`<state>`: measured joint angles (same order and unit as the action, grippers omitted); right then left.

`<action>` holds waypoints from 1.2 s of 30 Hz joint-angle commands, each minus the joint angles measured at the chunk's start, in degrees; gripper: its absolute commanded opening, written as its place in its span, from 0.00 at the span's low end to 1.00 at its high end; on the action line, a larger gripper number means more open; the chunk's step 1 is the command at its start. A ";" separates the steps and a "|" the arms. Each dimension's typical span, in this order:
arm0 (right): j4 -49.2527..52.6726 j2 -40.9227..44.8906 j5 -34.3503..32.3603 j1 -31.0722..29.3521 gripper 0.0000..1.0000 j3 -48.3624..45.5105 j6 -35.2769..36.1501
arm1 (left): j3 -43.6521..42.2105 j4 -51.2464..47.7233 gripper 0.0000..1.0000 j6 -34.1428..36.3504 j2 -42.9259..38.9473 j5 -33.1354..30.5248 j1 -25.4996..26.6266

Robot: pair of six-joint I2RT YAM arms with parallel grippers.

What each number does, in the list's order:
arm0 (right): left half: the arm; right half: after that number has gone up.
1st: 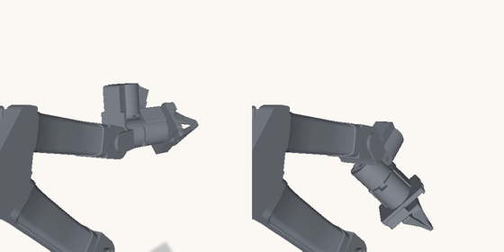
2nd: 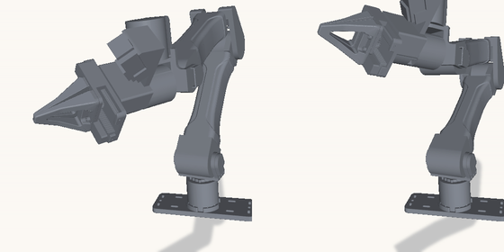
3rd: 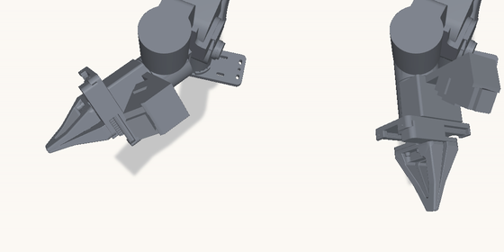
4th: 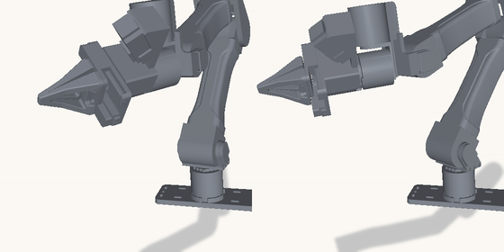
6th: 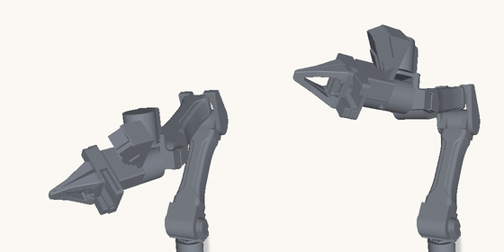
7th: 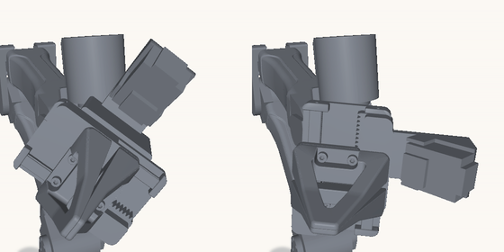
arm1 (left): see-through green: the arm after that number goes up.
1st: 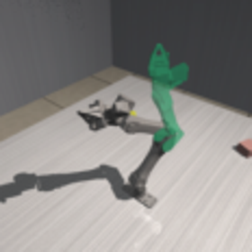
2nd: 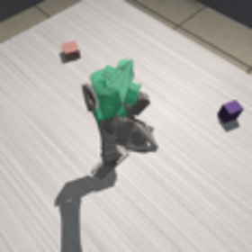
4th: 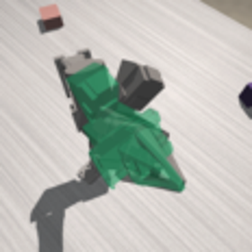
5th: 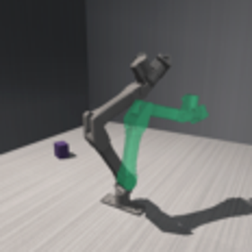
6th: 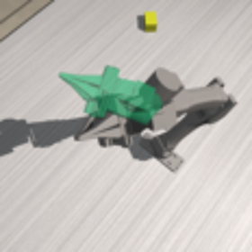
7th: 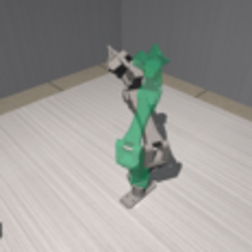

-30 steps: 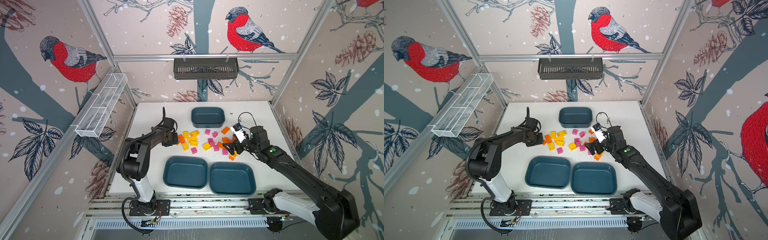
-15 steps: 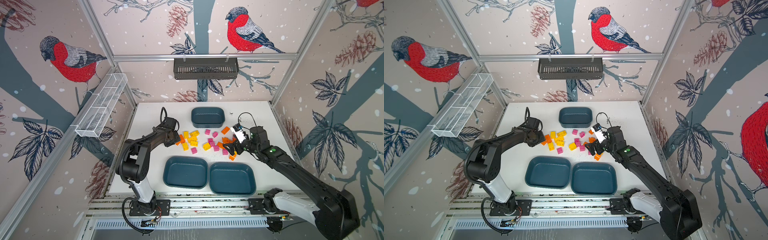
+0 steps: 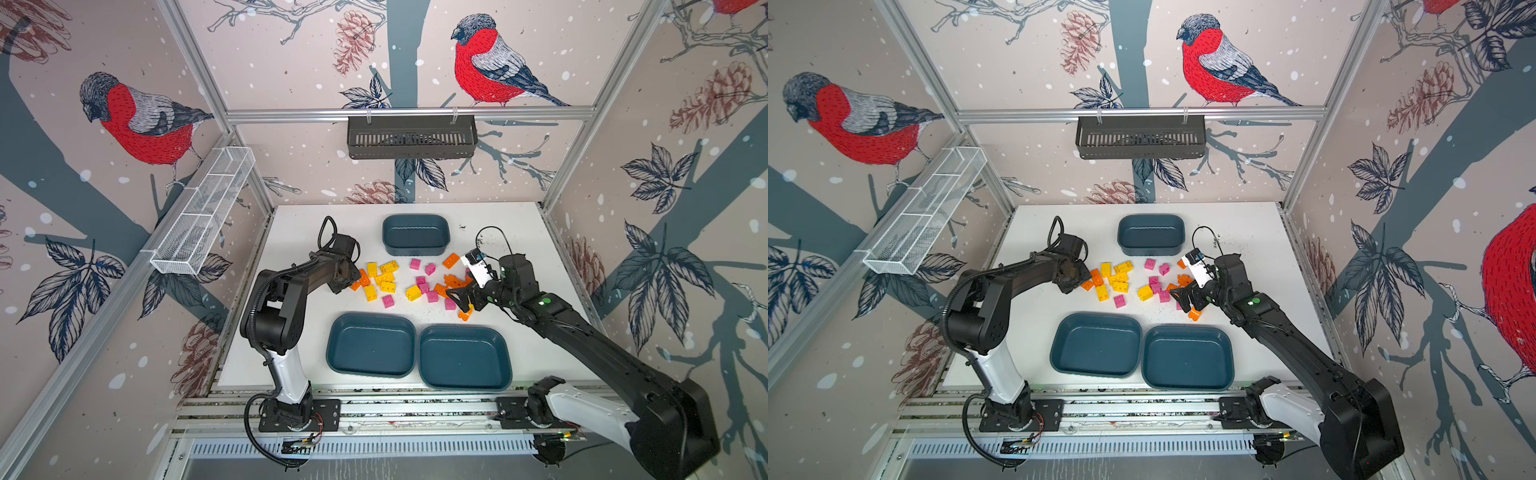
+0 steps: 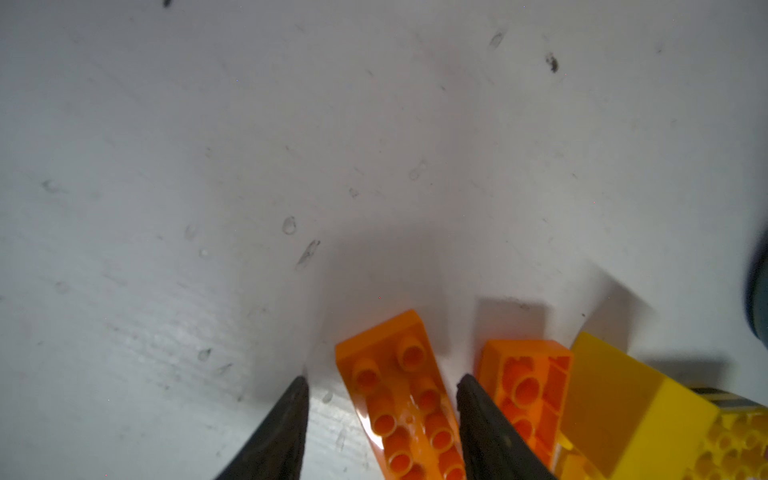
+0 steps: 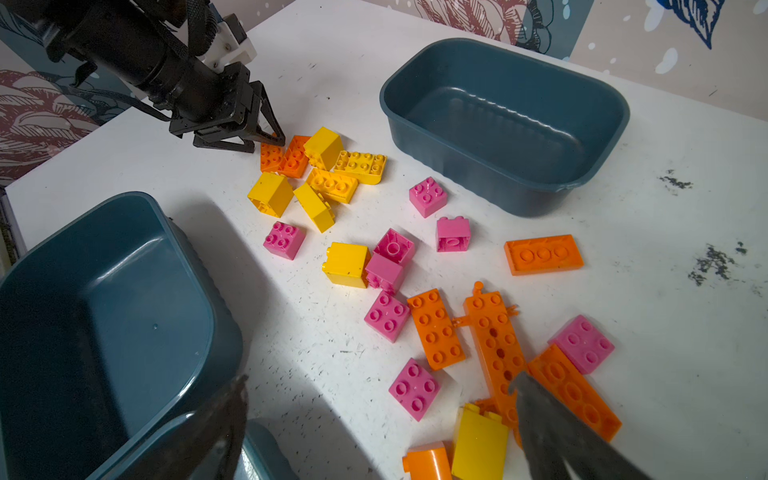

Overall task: Sort the legos into containers by color
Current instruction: 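Lower the left gripper and grasp an orange 2x4 brick, then carry the orange brick to the far teal bin and release it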

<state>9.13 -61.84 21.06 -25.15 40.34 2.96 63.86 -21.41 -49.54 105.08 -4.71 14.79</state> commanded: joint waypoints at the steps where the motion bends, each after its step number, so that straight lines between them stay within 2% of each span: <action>1: -0.15 0.06 1.02 0.08 0.99 -0.15 0.38 | 0.61 -0.81 0.58 -1.18 0.87 -1.55 0.29; 5: -0.06 0.15 1.09 0.31 0.99 -0.26 0.37 | 3.01 -5.78 0.55 -1.67 2.54 -4.21 1.77; 11: -0.10 0.24 1.59 0.67 0.99 -0.52 0.47 | 3.75 -7.81 0.52 -2.05 4.29 -4.31 3.65; 23: -1.13 0.74 2.78 1.42 0.99 -0.97 -0.30 | 3.99 -10.25 0.35 0.81 4.66 -5.62 3.86; 28: -1.25 0.84 3.02 1.43 0.99 -0.84 -0.54 | 5.91 -11.79 0.29 6.03 3.11 -6.79 3.87; 36: -1.56 1.20 2.93 1.73 0.99 -0.79 -0.45 | 11.78 -19.26 0.29 15.81 -0.97 -9.21 3.83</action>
<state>8.88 -60.84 23.35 -23.53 39.31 2.76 74.04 -35.18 -38.74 106.04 -12.40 18.65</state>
